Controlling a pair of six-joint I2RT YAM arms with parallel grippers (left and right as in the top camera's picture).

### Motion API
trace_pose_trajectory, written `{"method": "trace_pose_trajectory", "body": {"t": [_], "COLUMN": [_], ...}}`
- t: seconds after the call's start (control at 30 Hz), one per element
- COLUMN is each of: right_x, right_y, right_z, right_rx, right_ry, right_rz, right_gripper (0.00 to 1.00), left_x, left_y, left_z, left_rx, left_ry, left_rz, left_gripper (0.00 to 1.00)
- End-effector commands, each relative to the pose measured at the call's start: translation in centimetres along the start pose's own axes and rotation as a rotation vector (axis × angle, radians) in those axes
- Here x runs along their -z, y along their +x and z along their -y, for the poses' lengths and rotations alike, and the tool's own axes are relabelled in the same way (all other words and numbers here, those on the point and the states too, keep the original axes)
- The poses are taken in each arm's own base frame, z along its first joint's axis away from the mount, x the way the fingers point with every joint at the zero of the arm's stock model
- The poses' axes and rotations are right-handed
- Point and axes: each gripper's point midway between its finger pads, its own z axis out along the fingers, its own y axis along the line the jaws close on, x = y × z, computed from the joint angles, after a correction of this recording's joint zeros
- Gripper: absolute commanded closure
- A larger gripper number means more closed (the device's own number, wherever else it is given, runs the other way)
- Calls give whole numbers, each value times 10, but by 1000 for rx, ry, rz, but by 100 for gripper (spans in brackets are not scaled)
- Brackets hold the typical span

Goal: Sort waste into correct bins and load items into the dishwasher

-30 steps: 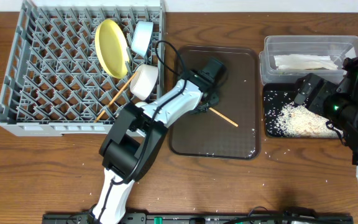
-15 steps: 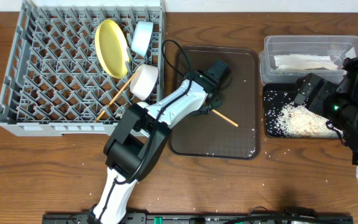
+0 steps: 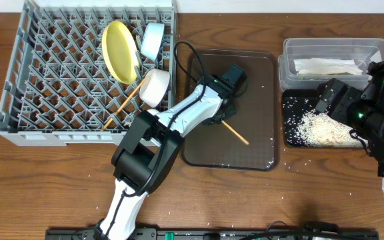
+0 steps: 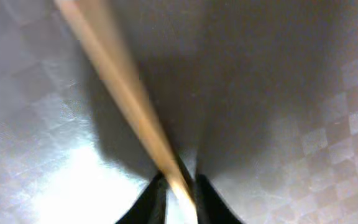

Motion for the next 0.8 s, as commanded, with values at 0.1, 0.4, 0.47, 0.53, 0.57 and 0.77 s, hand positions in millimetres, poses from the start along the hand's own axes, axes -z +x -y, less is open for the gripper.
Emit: {"method": "trace_pose_trajectory", "body": {"t": [0.1, 0.4, 0.47, 0.53, 0.57, 0.77], "right_x": [1, 1, 1, 1, 1, 1], "right_y": [-2, -2, -2, -2, -2, -2], "right_z": [1, 1, 1, 1, 1, 1], "right_rx": [-12, -12, -12, -12, -12, -12], "right_ry": [4, 4, 3, 3, 4, 3], "right_rz": [5, 5, 5, 5, 5, 5], "right_gripper": [1, 1, 1, 1, 1, 1], "left_x": [-46, 44, 77, 113, 130, 212], "left_y": [44, 2, -12, -28, -37, -80], "left_z": [-29, 2, 0, -10, -18, -73], "left_rx": [-12, -331, -420, -494, -509, -566], "left_ry": [-81, 186, 227, 242, 231, 131], "left_rz": [-189, -97, -34, 48, 92, 332], "left_gripper": [92, 93, 93, 93, 92, 92]}}
